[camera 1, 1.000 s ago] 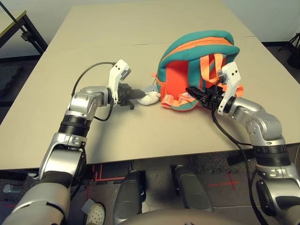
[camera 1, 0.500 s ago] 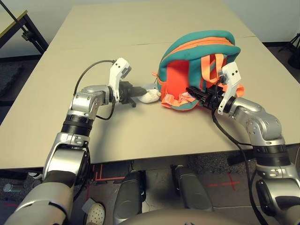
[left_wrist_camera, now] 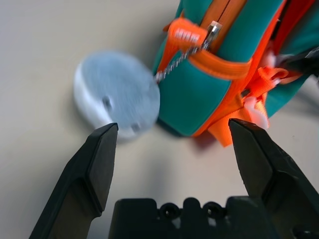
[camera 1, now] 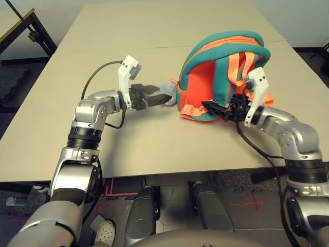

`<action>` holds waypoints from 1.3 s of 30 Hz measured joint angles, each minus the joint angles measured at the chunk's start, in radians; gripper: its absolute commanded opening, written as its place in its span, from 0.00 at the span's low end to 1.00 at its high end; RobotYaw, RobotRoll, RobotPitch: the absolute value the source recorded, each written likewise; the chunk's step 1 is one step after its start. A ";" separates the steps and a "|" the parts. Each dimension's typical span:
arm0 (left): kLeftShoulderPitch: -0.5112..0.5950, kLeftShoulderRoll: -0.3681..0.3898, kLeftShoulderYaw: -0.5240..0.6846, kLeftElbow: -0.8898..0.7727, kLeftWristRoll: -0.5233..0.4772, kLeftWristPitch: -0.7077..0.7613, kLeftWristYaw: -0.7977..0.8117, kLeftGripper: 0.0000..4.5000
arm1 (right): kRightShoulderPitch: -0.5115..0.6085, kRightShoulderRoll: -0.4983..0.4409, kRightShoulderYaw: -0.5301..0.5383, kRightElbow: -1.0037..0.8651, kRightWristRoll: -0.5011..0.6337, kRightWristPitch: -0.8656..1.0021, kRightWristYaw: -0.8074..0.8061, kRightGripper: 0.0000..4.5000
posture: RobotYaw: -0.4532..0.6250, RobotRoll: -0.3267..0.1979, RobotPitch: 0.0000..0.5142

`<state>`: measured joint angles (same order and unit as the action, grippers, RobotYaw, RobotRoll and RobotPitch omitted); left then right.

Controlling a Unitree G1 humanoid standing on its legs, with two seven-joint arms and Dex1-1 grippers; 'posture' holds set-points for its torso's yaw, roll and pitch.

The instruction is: Put the pencil case into the backpack and zip it.

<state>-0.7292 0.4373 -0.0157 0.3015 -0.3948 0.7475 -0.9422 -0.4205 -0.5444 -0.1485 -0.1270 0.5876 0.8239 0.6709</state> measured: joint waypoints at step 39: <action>0.192 -0.063 0.322 -0.134 0.009 -0.309 0.469 0.99 | 0.164 -0.036 -0.384 0.320 -0.027 -0.452 -0.139 1.00 | 0.28 0.62 0.33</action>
<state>-0.5374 0.3739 0.3059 0.1676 -0.3859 0.4388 -0.4734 -0.2568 -0.5805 -0.5327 0.1928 0.5609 0.3715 0.5316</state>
